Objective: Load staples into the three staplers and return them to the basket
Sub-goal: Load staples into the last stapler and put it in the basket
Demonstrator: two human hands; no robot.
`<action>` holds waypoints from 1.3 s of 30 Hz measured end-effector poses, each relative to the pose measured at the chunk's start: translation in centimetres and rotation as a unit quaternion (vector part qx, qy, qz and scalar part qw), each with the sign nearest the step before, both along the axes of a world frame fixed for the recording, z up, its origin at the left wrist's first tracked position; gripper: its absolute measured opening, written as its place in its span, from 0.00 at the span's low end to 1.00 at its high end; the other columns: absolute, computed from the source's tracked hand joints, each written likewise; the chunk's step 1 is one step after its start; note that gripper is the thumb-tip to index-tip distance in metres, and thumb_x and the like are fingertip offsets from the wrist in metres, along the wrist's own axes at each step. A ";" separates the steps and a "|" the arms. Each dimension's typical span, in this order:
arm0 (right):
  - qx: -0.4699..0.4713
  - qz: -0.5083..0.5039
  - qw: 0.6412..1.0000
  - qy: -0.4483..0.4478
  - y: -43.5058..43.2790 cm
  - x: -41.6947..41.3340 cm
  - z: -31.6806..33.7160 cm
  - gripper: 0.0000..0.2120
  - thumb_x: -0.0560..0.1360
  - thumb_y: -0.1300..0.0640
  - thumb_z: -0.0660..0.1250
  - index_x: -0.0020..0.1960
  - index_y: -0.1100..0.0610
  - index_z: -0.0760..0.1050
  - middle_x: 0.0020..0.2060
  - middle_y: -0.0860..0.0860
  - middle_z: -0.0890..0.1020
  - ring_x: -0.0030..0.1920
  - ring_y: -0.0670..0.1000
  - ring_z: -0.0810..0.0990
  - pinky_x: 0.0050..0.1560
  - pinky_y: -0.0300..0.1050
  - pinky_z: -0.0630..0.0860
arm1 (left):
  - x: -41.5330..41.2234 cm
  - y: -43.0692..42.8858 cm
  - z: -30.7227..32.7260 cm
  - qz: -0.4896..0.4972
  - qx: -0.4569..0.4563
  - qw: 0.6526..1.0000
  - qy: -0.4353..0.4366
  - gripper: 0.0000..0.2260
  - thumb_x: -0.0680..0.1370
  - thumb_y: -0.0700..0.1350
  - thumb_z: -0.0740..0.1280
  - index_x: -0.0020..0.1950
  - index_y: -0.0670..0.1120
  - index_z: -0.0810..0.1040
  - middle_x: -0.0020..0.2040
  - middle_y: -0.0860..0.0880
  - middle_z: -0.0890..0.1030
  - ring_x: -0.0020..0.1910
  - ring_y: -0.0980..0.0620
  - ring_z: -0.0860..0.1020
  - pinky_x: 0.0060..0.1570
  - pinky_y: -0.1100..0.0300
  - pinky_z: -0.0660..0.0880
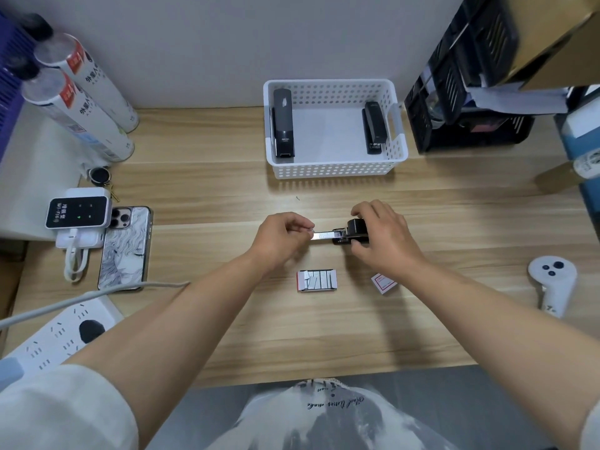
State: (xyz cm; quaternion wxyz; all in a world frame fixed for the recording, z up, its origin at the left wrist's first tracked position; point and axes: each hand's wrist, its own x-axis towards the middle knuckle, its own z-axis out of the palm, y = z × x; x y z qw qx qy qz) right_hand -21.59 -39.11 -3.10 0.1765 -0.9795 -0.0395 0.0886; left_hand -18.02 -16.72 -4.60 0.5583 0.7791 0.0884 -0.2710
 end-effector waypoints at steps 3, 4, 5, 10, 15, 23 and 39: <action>0.004 0.000 1.000 -0.002 -0.1 -0.2 -0.2 0.23 0.69 0.55 0.70 0.63 0.53 0.71 0.54 0.49 0.74 0.57 0.55 0.73 0.60 0.54 0.69 | -0.2 -0.3 -0.2 -0.012 0.018 0.999 -0.028 0.05 0.75 0.39 0.74 0.50 0.46 0.85 0.40 0.54 0.82 0.35 0.58 0.76 0.46 0.67 0.75; 0.008 0.009 1.000 -0.015 -0.1 -0.3 -0.2 0.23 0.69 0.55 0.70 0.63 0.53 0.71 0.55 0.50 0.74 0.57 0.55 0.73 0.60 0.54 0.70 | -0.3 -0.4 -0.2 -0.019 0.027 0.999 -0.043 0.05 0.75 0.40 0.73 0.50 0.46 0.85 0.41 0.54 0.82 0.34 0.58 0.76 0.46 0.67 0.75; 0.011 0.024 0.999 -0.036 -0.1 -0.5 -0.1 0.22 0.70 0.56 0.69 0.63 0.53 0.72 0.55 0.50 0.74 0.58 0.55 0.73 0.60 0.54 0.70 | -0.5 -0.5 -0.2 -0.028 0.037 0.997 -0.059 0.05 0.75 0.40 0.73 0.50 0.47 0.85 0.41 0.53 0.83 0.33 0.59 0.76 0.46 0.67 0.76; -0.067 0.156 0.980 -0.108 0.6 -0.8 0.1 0.18 0.71 0.58 0.67 0.60 0.50 0.79 0.70 0.58 0.71 0.72 0.60 0.67 0.73 0.60 0.62 | -1.2 -0.3 -0.2 -0.089 0.086 0.985 -0.117 0.14 0.76 0.39 0.68 0.60 0.51 0.80 0.43 0.53 0.83 0.36 0.61 0.78 0.44 0.66 0.75; -0.156 0.195 0.967 -0.043 1.4 -0.9 -0.1 0.23 0.72 0.54 0.67 0.66 0.42 0.75 0.79 0.58 0.59 0.80 0.60 0.52 0.76 0.69 0.50 | -1.5 -0.1 -0.5 -0.130 0.123 0.976 -0.121 0.19 0.77 0.40 0.67 0.68 0.49 0.77 0.46 0.51 0.82 0.42 0.53 0.80 0.53 0.55 0.78; -0.211 0.188 0.958 -0.038 1.2 -0.5 0.2 0.19 0.74 0.54 0.67 0.64 0.44 0.78 0.80 0.57 0.56 0.80 0.61 0.48 0.76 0.70 0.46 | -1.6 0.1 -0.9 -0.182 0.183 0.957 -0.135 0.20 0.77 0.41 0.66 0.69 0.52 0.78 0.49 0.52 0.80 0.47 0.53 0.78 0.55 0.55 0.76; -0.154 0.145 0.977 -0.033 2.0 -0.9 -0.2 0.22 0.70 0.57 0.69 0.64 0.45 0.76 0.77 0.57 0.61 0.80 0.58 0.53 0.77 0.65 0.51 | -1.6 0.3 -0.8 -0.126 0.153 0.966 -0.167 0.13 0.75 0.41 0.69 0.59 0.52 0.79 0.47 0.55 0.82 0.44 0.56 0.79 0.50 0.55 0.78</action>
